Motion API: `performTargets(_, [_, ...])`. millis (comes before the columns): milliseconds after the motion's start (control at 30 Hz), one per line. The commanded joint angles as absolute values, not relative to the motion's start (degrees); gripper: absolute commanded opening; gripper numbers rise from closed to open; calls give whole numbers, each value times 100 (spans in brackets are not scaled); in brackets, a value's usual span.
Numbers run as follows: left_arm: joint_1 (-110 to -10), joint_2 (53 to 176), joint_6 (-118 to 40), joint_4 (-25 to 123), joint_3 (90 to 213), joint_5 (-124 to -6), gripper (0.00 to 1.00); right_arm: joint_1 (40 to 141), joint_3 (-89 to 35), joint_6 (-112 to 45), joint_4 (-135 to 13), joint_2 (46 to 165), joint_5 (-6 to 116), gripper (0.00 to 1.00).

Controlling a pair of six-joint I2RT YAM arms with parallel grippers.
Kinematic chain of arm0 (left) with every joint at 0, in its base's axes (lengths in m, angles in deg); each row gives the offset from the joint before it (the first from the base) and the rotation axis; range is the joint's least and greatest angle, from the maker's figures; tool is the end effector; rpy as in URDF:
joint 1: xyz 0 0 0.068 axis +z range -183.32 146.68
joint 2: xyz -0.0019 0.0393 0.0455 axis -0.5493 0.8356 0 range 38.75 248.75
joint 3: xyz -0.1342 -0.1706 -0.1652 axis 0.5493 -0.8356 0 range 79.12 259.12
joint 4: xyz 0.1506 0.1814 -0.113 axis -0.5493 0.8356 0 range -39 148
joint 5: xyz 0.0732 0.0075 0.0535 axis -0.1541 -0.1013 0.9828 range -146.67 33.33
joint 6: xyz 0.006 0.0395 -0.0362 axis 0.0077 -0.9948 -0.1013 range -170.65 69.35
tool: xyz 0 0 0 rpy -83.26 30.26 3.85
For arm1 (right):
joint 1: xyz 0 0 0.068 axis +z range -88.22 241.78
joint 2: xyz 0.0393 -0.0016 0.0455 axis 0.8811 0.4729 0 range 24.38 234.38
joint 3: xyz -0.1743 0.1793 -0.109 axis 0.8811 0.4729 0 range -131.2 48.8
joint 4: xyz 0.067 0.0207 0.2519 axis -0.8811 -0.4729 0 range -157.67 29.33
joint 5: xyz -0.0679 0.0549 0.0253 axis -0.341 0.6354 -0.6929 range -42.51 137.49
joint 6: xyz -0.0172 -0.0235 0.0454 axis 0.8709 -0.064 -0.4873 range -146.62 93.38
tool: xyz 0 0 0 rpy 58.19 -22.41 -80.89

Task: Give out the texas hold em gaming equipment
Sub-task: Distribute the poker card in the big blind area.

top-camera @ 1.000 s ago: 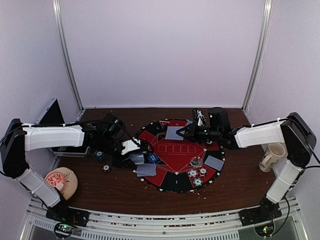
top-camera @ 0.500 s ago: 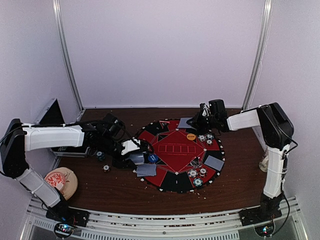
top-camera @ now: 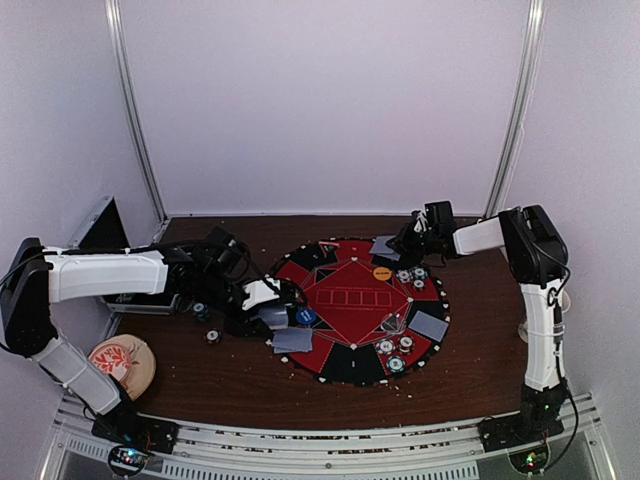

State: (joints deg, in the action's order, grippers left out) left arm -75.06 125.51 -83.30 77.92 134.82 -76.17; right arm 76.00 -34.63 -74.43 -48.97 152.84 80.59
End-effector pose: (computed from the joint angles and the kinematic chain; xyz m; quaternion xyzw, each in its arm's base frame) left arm 0.2181 -0.2106 0.2108 0.6099 0.7264 -0.1838 0.2580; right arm 0.4668 0.1384 0.1322 0.1143 0.8468 0.4493 0.2607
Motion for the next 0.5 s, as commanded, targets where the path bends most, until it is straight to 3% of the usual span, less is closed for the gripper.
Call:
performTargets(0, [-7545,12503,-8309,7544,13461,-7672,53,7469,-3766,-7476,-4905,15493,8157,0])
performTargets(200, [-7547,12540,-8318,7535,13476,-7644,53,7383,-3927,-7527,-4930,15679,8232,2])
performTargets(467, [-7544,12562,-8319,7534,13508,-7635,53,7376,-3996,-7460,-5129,15733,8245,18])
